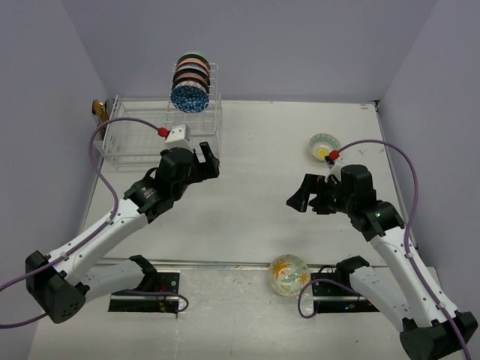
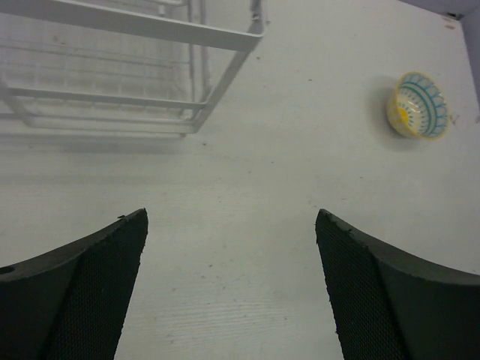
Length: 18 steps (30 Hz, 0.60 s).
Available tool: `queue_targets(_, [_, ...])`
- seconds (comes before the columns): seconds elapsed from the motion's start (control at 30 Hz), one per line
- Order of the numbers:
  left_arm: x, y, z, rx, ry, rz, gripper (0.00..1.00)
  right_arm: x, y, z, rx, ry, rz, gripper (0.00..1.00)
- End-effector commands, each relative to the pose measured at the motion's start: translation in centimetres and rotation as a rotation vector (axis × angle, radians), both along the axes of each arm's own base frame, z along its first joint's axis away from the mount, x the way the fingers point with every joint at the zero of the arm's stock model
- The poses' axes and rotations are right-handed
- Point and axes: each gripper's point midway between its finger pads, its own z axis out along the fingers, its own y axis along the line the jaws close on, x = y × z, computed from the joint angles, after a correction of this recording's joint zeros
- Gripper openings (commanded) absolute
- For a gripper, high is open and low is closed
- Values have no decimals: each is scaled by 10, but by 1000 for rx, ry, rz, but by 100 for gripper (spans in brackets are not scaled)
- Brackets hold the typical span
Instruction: Unload the bowls from the dish rack
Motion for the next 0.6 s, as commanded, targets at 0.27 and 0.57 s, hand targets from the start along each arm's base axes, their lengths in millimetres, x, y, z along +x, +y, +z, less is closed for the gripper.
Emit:
queue_targets(0.27, [-28,92,32,206,-30,151,100,-32,-25,-16,-177,65,-40,83])
queue_targets(0.57, [-43,109,23,234,-79,143,100,-69,-24,-46,-298,233,-79,76])
